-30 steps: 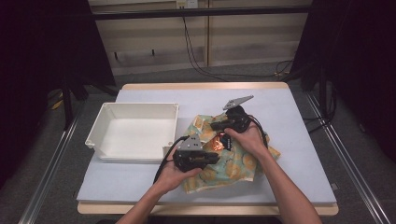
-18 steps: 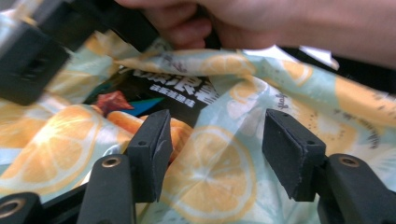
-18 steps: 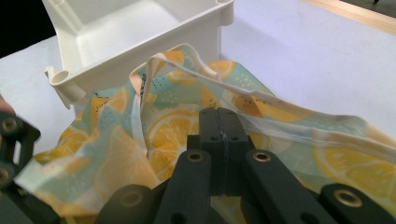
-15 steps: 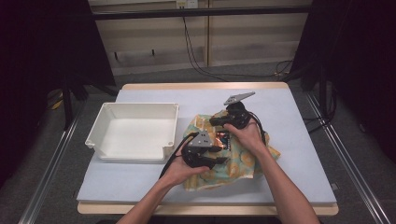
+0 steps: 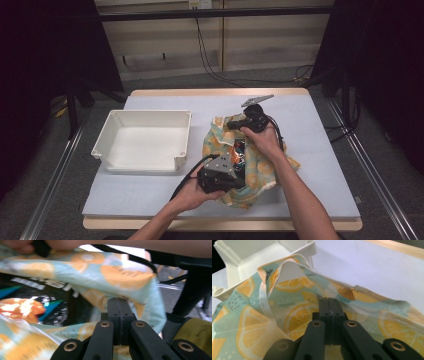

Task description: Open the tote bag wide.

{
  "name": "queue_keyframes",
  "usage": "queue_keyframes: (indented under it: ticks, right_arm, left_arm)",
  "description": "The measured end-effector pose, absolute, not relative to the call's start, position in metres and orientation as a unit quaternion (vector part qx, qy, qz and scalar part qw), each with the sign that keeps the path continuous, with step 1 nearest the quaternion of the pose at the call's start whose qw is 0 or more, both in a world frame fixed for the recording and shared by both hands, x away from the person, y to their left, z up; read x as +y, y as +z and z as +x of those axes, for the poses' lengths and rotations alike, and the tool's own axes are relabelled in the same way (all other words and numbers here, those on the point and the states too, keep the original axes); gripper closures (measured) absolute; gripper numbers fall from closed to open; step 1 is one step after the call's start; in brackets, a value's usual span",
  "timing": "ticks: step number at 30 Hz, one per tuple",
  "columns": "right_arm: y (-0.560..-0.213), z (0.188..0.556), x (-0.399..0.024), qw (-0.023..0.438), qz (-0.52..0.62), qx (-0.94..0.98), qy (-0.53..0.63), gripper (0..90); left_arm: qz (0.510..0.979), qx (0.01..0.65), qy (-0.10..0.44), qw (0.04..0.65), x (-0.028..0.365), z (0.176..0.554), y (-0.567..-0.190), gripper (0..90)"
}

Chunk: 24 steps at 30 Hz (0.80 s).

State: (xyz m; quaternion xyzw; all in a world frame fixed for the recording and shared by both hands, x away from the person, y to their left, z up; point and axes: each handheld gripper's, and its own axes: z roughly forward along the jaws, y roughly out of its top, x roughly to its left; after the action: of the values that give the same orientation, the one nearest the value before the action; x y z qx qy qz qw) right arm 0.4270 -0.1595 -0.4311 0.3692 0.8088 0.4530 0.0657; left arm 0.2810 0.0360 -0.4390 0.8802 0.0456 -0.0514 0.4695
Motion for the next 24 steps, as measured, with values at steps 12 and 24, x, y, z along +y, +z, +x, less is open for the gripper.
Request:
queue_keyframes:
  ticks: [12,24]
  right_arm:
    - [-0.436,0.443,-0.158,0.078,0.387,0.805,0.443,90.0]
    - [-0.415,0.420,-0.165,0.091,0.362,0.805,0.460,54.5]
  left_arm:
    - [0.886,0.016,-0.068,0.459,0.034,0.265,-0.444,90.0]
    - [0.865,0.075,-0.036,0.495,0.050,0.279,-0.437,68.5]
